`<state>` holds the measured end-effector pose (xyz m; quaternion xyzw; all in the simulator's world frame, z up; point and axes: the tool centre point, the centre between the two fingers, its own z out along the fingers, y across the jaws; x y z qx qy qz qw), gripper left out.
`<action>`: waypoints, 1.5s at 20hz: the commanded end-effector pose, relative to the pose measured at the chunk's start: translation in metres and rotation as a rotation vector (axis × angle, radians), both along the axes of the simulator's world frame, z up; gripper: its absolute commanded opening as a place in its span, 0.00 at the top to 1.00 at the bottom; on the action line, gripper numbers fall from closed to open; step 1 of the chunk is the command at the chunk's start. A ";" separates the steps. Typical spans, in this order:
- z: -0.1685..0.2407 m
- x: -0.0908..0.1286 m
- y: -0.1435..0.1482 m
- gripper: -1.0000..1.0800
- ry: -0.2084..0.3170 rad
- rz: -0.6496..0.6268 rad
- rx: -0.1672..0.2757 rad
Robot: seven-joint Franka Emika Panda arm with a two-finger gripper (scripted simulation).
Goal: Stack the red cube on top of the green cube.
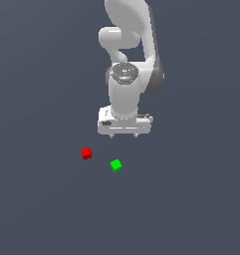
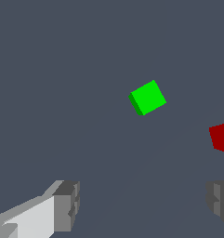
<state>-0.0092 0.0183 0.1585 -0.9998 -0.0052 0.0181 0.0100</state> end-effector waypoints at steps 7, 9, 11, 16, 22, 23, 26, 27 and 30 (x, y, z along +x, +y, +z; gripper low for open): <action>-0.004 -0.001 -0.008 0.04 -0.002 0.012 -0.001; -0.007 -0.002 -0.014 0.04 -0.003 0.022 -0.001; -0.011 -0.003 -0.022 0.04 -0.005 0.034 -0.002; -0.025 -0.004 -0.050 0.04 -0.010 0.075 -0.005; -0.048 -0.004 -0.098 0.04 -0.020 0.146 -0.009; -0.052 -0.003 -0.106 0.04 -0.022 0.158 -0.010; -0.063 -0.001 -0.129 0.04 -0.027 0.192 -0.011; -0.066 0.000 -0.135 0.04 -0.028 0.202 -0.012; -0.074 0.003 -0.153 0.04 -0.032 0.227 -0.013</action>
